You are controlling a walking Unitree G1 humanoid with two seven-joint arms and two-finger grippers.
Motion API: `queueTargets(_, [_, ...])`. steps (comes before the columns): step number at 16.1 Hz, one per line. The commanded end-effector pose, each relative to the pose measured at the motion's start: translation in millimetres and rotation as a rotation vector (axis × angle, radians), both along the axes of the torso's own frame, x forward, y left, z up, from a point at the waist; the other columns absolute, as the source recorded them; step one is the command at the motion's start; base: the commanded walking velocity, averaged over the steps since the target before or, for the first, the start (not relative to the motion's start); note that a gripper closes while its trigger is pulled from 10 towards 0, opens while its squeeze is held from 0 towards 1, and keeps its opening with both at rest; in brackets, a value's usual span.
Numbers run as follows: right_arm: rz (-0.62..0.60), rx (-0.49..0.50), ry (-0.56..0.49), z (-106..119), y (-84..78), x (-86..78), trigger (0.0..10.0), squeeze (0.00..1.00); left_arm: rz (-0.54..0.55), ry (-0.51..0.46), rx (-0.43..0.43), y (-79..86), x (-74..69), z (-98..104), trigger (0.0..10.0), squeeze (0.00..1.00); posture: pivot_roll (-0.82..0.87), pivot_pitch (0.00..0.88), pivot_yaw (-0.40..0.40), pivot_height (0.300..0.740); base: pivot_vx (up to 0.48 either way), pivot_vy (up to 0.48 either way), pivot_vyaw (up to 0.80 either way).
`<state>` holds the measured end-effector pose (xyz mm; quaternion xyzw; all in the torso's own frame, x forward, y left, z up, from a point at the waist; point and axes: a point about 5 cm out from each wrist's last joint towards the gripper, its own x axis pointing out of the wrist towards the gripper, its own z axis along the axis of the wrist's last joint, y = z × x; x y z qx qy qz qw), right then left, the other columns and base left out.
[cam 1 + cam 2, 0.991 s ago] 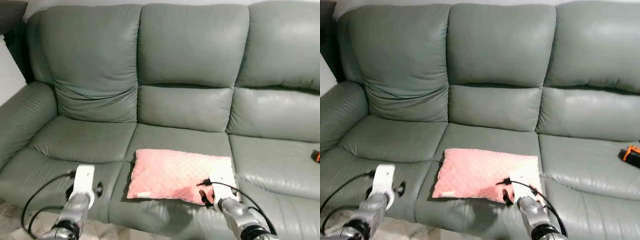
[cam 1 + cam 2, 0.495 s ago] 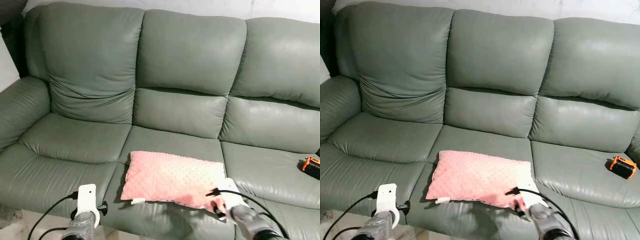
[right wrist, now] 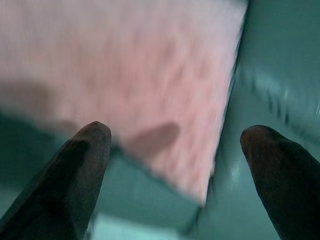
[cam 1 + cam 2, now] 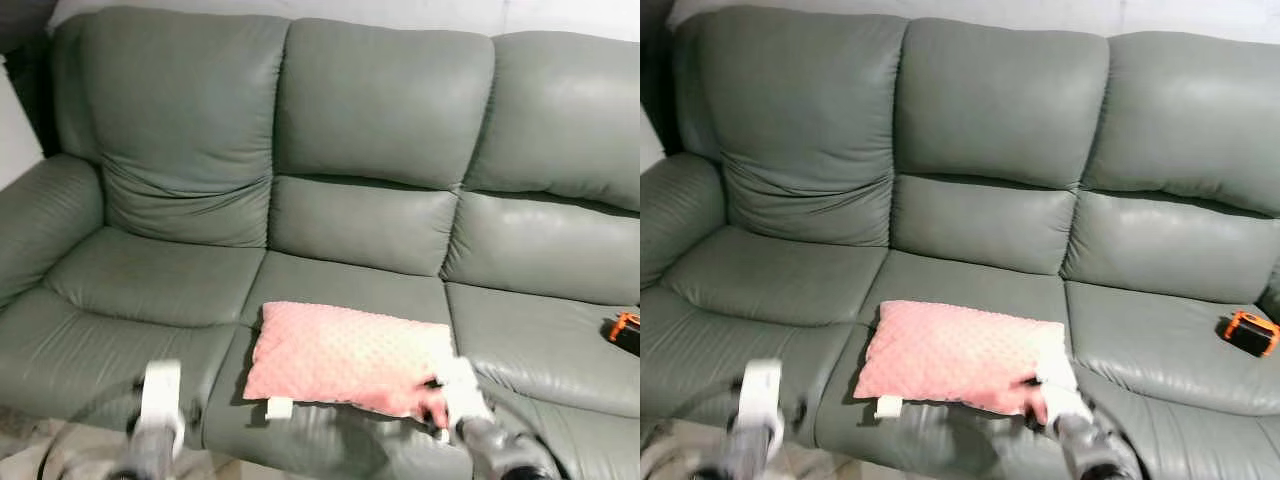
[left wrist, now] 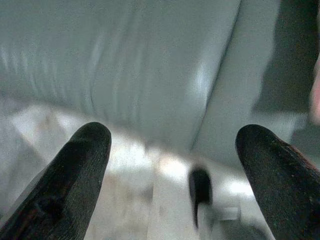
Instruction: Move the pillow to the sofa
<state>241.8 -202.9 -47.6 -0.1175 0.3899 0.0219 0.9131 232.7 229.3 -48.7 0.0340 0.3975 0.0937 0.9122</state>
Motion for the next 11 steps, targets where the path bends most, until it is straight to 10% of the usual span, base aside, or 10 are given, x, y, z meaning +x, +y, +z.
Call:
queueTargets(1, [-0.006, 0.023, -0.095, 14, -2.3, 15.9, 10.0, 0.00, -0.036, -0.090, -0.030, -6.0, 24.3, 17, 10.0, 0.00, -0.15, 0.000, -0.003, 0.740, 0.000, 0.000, 0.00])
queueTargets(5, [0.071, 0.104, -0.392, 60, 4.1, 58.0, 10.0, 0.00, -0.244, -0.253, -0.119, -35.0, 68.3, 53, 10.0, 0.00, -0.15, 0.000, 0.009, 0.740, 0.000, 0.000, 0.00])
queueTargets(11, [0.066, 0.172, -0.548, 75, 0.4, 34.3, 10.0, 0.00, -0.319, -0.417, -0.198, -21.4, 35.1, 49, 10.0, 0.00, -0.14, 0.000, 0.007, 0.740, 0.000, 0.000, 0.00])
